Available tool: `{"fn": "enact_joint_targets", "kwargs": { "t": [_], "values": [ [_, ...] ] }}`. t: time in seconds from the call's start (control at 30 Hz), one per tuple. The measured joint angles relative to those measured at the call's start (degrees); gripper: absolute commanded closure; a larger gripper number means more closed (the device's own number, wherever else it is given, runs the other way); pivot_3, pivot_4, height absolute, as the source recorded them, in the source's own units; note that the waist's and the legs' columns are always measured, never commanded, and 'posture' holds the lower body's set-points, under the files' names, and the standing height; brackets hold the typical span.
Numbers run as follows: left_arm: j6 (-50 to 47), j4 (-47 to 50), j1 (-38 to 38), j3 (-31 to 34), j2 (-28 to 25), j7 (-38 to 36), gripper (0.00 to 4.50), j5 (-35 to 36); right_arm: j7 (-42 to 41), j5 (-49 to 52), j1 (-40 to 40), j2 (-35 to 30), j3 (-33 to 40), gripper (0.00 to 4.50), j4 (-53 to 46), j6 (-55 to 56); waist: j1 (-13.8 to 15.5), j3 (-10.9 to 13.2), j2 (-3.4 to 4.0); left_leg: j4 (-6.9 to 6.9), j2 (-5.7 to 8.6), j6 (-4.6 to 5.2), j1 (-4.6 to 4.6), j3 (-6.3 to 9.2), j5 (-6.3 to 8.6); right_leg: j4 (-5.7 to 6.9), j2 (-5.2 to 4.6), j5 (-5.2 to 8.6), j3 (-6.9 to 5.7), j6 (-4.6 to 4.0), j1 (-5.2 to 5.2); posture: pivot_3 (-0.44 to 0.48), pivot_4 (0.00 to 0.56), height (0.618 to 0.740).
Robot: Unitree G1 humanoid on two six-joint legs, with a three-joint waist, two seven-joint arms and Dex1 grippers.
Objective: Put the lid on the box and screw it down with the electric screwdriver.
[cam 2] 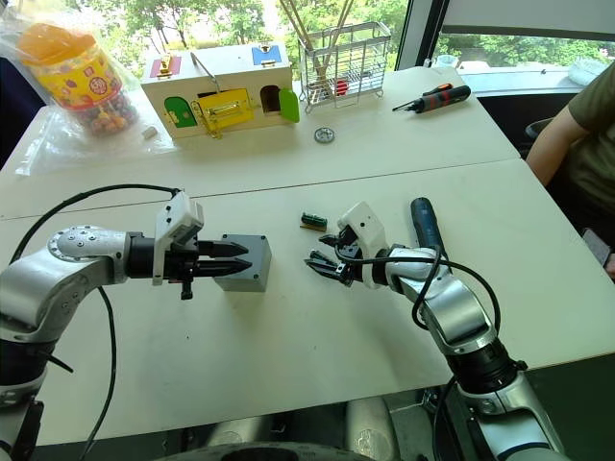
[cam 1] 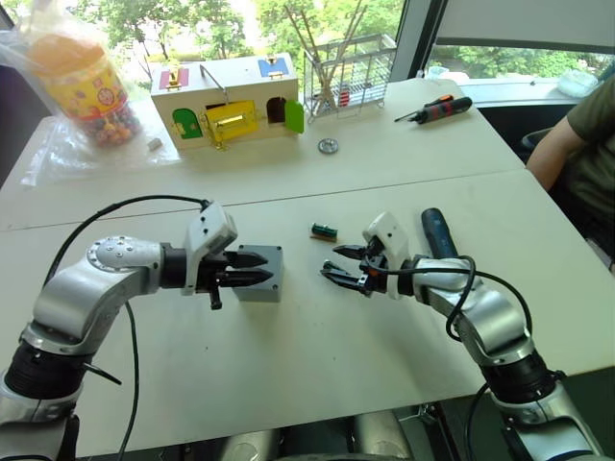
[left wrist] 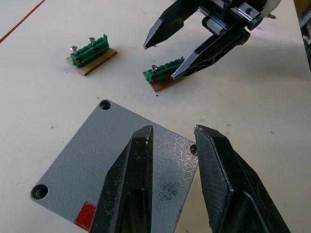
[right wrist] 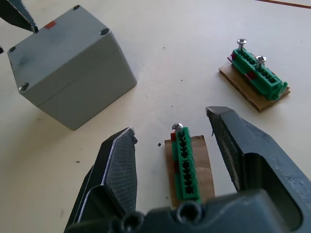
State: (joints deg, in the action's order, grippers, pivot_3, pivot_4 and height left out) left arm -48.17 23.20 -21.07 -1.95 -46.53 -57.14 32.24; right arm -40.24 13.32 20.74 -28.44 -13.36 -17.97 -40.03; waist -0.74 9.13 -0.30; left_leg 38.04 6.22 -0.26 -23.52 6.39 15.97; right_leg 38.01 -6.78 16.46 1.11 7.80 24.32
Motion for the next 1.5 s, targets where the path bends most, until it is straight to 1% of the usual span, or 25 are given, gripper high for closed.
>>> {"fn": "enact_joint_targets", "kwargs": {
  "t": [0.17, 0.27, 0.37, 0.4, 0.73, 0.87, 1.07, 1.17, 1.37, 1.5],
  "values": [
    [0.36, 0.0, 0.05, -1.35, -0.04, 0.0, 3.17, -0.38, 0.33, -1.04, 0.0, 0.49, -1.0, 1.8, 2.54, 1.91, 0.0, 0.0, 0.0, 0.0, 0.0, 0.0, 0.0, 0.0, 0.0, 0.0, 0.0, 0.0, 0.0, 0.0, 0.0, 0.0, 0.15, 0.74],
    [1.04, -0.04, 0.09, -1.38, -0.12, -0.01, 3.17, -0.7, 0.43, -1.5, 0.0, 0.61, -1.01, 2.71, 3.68, 3.07, -0.02, 0.0, 0.0, 0.0, 0.0, 0.0, 0.0, 0.0, 0.0, 0.0, 0.0, 0.0, 0.0, 0.0, 0.0, 0.0, 0.15, 0.74],
    [1.38, -0.09, 0.16, -1.54, -0.13, -0.01, 3.17, -1.08, 0.58, -1.95, 0.0, 1.08, -1.07, 4.22, 4.34, 3.78, -0.03, 0.0, 0.0, 0.0, 0.0, 0.0, 0.0, 0.0, 0.0, 0.0, 0.0, 0.0, 0.0, 0.0, 0.01, 0.0, 0.15, 0.74],
    [1.39, -0.13, 0.21, -1.58, -0.13, -0.01, 3.17, -1.16, 0.64, -2.01, 0.0, 1.29, -1.07, 4.42, 4.54, 3.96, -0.03, 0.0, 0.0, 0.0, 0.0, 0.0, 0.0, 0.0, 0.0, 0.0, 0.0, 0.0, 0.0, 0.0, 0.01, 0.0, 0.15, 0.74],
    [2.52, -1.44, 0.57, -1.68, -0.13, -0.11, 3.17, -1.79, 0.85, -2.37, 0.0, 2.09, -1.12, 4.42, 4.58, 4.04, -0.02, 0.0, 0.0, 0.0, 0.0, 0.0, 0.0, 0.0, 0.0, 0.0, 0.01, 0.0, 0.0, 0.0, 0.01, 0.0, 0.15, 0.74],
    [2.58, -3.14, 0.51, -1.54, -0.13, -0.17, 3.17, -1.65, 0.85, -0.65, 0.19, 2.09, 0.44, 4.42, 2.05, 1.46, -0.02, 0.0, 0.0, 0.0, 0.0, 0.0, 0.0, 0.0, 0.0, 0.0, 0.0, 0.0, 0.0, 0.0, 0.01, 0.0, 0.15, 0.74],
    [2.55, -6.0, -1.36, 1.13, -0.39, -0.24, 3.17, -0.74, 0.92, 2.97, 3.74, 2.2, 3.27, 4.42, -1.49, -2.95, -0.05, 0.0, 0.0, 0.0, 0.0, -0.01, 0.0, 0.01, 0.0, 0.0, 0.01, 0.0, -0.01, 0.0, 0.01, 0.0, 0.15, 0.74],
    [2.55, -6.35, -1.68, 1.56, -0.72, -0.24, 3.17, -0.74, 0.96, 4.23, 5.15, 2.66, 3.26, 4.42, -2.45, -4.19, -0.06, 0.0, 0.0, 0.0, 0.0, -0.01, 0.0, 0.01, 0.0, 0.01, 0.0, 0.0, -0.01, 0.0, 0.01, 0.0, 0.15, 0.74],
    [2.38, -6.04, -0.87, 1.98, -0.74, 0.12, 3.17, -0.38, 1.1, 4.49, 5.02, 2.75, 2.57, 4.42, -2.34, -4.58, -0.12, 0.0, 0.0, 0.0, 0.0, -0.01, 0.0, 0.01, 0.0, 0.01, 0.0, 0.0, -0.01, 0.0, 0.02, 0.0, 0.15, 0.74],
    [2.38, -6.32, 0.72, 3.49, -2.98, 0.12, 3.17, -0.4, 1.74, 5.03, 5.73, 5.55, 2.28, 4.42, -1.98, -4.57, -0.37, 0.0, 0.0, -0.03, -0.03, -0.01, 0.0, 0.02, 0.0, 0.02, 0.02, 0.0, -0.01, 0.0, 0.05, 0.0, 0.15, 0.74]
  ]
}}
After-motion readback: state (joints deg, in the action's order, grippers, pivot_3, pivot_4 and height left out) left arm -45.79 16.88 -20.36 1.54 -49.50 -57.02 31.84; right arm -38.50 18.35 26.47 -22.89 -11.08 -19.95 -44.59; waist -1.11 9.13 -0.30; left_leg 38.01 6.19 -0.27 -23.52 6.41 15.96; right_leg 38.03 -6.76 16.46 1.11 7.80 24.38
